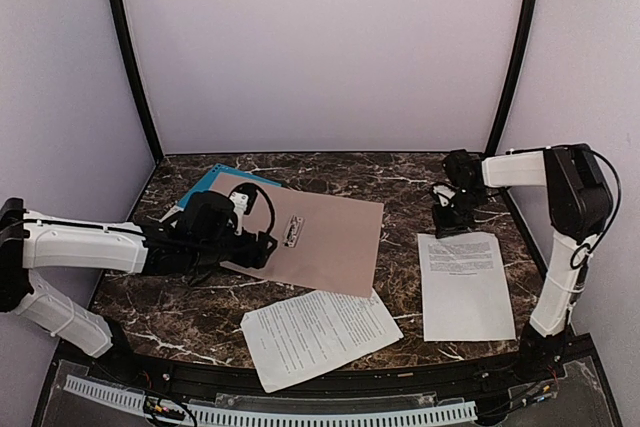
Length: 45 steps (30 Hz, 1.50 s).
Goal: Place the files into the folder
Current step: Move the file to the center of the board, then pick up the file from the center of the board.
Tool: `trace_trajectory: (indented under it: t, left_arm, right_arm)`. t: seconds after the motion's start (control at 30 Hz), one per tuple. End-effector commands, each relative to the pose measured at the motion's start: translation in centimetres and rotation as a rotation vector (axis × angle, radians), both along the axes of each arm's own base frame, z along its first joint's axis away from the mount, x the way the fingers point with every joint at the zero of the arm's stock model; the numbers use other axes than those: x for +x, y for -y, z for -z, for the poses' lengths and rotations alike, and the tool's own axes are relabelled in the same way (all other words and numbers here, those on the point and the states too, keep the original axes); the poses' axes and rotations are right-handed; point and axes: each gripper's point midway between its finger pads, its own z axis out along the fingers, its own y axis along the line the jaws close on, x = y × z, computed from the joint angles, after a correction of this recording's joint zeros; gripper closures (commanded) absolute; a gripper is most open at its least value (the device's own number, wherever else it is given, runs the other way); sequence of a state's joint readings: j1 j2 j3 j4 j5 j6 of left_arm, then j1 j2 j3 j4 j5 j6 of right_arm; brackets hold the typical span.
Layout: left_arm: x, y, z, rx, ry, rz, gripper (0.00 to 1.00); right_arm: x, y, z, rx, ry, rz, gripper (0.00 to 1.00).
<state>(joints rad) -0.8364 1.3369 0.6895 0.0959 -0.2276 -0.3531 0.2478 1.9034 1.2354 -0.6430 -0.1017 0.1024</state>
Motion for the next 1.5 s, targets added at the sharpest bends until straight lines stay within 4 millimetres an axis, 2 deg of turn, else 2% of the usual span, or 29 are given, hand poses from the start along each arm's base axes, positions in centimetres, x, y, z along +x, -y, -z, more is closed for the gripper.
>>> trace_trajectory:
  t: [0.0,0.13,0.23,0.33,0.4,0.5,0.67,0.73,0.87,1.03,1.1,1.2,1.3,1.47]
  left_arm:
    - [0.6,1.1,-0.7,0.009,0.017,0.023,0.19]
    - [0.8,2.4,0.0,-0.006,-0.01,0.055,0.19]
    - [0.8,2.9,0.2,-0.019,-0.025,0.064,0.19]
    - [0.8,3.2,0.5,-0.026,-0.034,0.07,0.19]
    - [0.8,3.4,0.5,-0.033,-0.035,0.073,0.19]
    - [0.7,3.5,0.5,-0.038,-0.036,0.078,0.19]
    - [0.6,3.8,0.3,-0.054,-0.035,0.093,0.19]
    - [0.5,4.0,0.3,-0.06,-0.034,0.099,0.18]
    - [0.5,4.3,0.4,-0.066,-0.034,0.11,0.19]
    - [0.4,4.3,0.9,-0.059,-0.044,0.117,0.19]
    - [0.4,4.2,0.9,-0.055,-0.045,0.115,0.19]
    - [0.4,3.9,0.9,-0.054,-0.042,0.104,0.19]
    - [0.4,3.8,0.8,-0.056,-0.038,0.096,0.19]
    - [0.6,3.8,0.6,-0.051,-0.034,0.092,0.19]
  right_arm:
    - [-0.8,-2.2,2.1,0.03,-0.055,-0.077,1.0]
    - [0.4,-2.9,-0.8,0.054,0.035,-0.081,1.0]
    - [1.4,-1.6,-3.6,0.011,0.125,-0.036,0.85]
    - [1.7,0.7,-5.2,-0.009,0.165,0.039,0.66]
    - [1.7,2.5,-5.4,-0.004,0.169,0.093,0.53]
    - [1.0,5.2,-4.7,0.001,0.145,0.17,0.4]
    - [-0.7,8.7,-2.9,0.041,0.079,0.282,0.31]
    - [-1.3,10.2,-2.4,0.067,0.06,0.334,0.3]
    - [-2.6,11.3,-1.4,0.106,0.034,0.382,0.29]
    - [-3.4,11.0,0.0,0.192,-0.002,0.397,0.28]
    - [-3.5,10.2,0.5,0.238,-0.016,0.384,0.29]
    - [-3.7,9.0,0.9,0.315,-0.025,0.362,0.35]
    - [-4.2,8.4,1.2,0.345,-0.041,0.351,0.46]
    - [-4.4,7.1,0.5,0.428,-0.025,0.325,0.61]
